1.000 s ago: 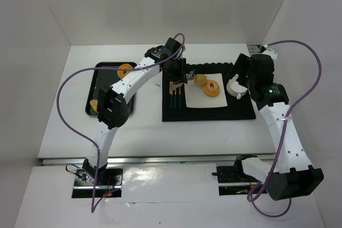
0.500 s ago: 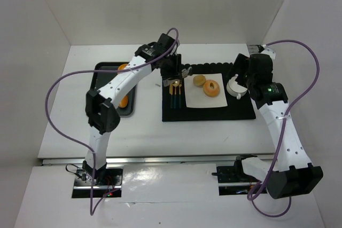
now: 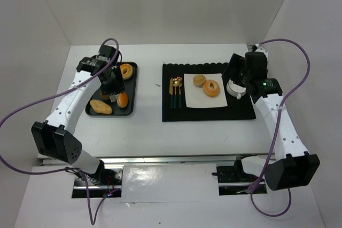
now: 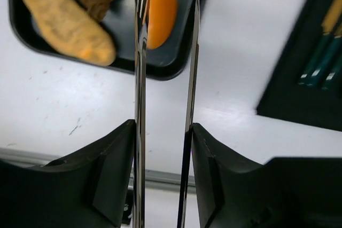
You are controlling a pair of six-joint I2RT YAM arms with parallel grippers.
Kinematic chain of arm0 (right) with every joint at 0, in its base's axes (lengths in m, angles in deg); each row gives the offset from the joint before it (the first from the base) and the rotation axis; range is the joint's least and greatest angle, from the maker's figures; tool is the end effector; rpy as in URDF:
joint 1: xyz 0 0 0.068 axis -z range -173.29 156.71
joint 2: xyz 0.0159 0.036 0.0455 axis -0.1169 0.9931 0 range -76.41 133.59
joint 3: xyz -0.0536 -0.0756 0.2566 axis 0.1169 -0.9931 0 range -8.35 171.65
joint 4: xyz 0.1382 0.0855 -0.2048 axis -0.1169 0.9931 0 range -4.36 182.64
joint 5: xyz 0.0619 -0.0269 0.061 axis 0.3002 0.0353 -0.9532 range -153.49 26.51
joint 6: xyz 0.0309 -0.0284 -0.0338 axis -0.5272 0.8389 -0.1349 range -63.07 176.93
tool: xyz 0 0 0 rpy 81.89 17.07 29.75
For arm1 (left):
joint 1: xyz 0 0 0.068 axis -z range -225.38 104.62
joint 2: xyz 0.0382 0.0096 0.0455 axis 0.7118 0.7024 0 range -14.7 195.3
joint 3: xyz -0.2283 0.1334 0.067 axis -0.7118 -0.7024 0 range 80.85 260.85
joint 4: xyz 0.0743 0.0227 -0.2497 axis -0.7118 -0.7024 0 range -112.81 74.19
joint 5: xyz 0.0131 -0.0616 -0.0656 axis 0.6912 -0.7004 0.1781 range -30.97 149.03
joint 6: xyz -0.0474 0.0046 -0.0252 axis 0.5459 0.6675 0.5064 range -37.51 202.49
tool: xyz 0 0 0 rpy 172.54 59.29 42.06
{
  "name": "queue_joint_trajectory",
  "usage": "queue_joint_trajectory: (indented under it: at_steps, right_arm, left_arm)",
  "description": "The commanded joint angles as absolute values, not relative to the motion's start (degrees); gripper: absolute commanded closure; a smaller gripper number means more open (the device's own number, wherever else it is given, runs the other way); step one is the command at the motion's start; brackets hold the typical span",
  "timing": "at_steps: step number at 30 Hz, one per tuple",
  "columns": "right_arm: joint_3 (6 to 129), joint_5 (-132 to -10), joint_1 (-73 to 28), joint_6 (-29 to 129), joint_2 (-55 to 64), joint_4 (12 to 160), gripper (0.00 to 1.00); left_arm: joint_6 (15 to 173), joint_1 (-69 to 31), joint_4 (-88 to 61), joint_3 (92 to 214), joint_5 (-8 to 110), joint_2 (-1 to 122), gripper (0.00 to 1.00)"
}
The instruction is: Place the bread
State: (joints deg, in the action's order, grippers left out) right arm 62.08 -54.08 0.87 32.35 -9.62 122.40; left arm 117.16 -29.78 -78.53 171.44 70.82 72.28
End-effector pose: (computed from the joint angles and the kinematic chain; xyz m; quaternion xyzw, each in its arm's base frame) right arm 0.2473 0.0194 0.3720 0.1812 0.8583 0.0549 0.4770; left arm 0.2936 -0.0744 0.3590 -0.1858 0.9410 -0.0229 0.2819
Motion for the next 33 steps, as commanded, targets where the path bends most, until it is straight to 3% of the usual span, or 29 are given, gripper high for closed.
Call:
queue_joint_trajectory:
  at_steps: [1,15,31,33]
  right_arm:
    - [62.2,-56.4,1.3,32.2,-8.6,118.6,0.01]
    - [62.2,-57.0,1.3,31.7,-8.6,118.6,0.01]
    - [61.7,-57.0,0.7,31.2,-8.6,118.6,0.01]
    - [61.7,-57.5,0.7,31.2,-8.6,118.6,0.01]
  left_arm:
    - [116.8,-32.2,-79.6,169.5,72.4,69.0,0.43]
    - [115.7,-34.7,-79.0,167.7,71.6,68.4,0.43]
    - [114.9,-36.4,-75.5,160.4,62.8,71.4,0.41]
    - [114.9,-36.4,-75.5,160.4,61.5,72.0,0.47]
